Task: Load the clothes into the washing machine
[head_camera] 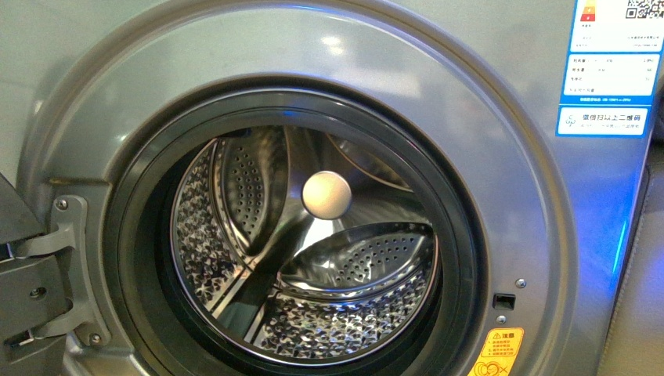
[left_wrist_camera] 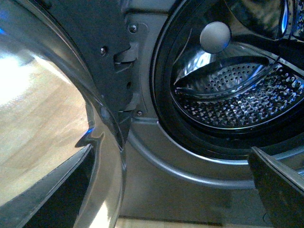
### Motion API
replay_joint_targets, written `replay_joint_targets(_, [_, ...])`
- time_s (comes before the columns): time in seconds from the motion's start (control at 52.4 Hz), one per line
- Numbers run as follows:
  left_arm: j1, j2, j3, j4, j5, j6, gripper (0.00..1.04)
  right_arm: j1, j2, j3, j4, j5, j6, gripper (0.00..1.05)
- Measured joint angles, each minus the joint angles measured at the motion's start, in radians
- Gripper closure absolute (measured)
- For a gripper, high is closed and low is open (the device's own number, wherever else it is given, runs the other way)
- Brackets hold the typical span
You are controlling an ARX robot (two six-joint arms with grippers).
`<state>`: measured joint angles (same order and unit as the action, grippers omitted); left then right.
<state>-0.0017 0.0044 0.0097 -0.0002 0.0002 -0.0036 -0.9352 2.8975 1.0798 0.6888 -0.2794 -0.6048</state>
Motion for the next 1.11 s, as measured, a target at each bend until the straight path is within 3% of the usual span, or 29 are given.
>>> replay_joint_targets(0.725, [0.0, 0.0, 0.0, 0.0, 0.0, 0.0, 0.07, -0.056, 0.073, 0.09, -0.09, -0.034, -0.038, 0.08])
replay_joint_targets(0.916, [0.0, 0.0, 0.0, 0.0, 0.0, 0.0, 0.07, -0.071, 0.071, 0.097, -0.097, -0.029, -0.036, 0.32])
replay_joint_targets(1.049, [0.0, 0.0, 0.0, 0.0, 0.0, 0.0, 0.07, -0.077, 0.035, 0.07, -0.096, -0.04, 0.012, 0.58])
replay_joint_targets(1.107, [0.0, 0.0, 0.0, 0.0, 0.0, 0.0, 0.07, -0.078, 0.017, 0.051, -0.097, -0.045, 0.034, 0.64])
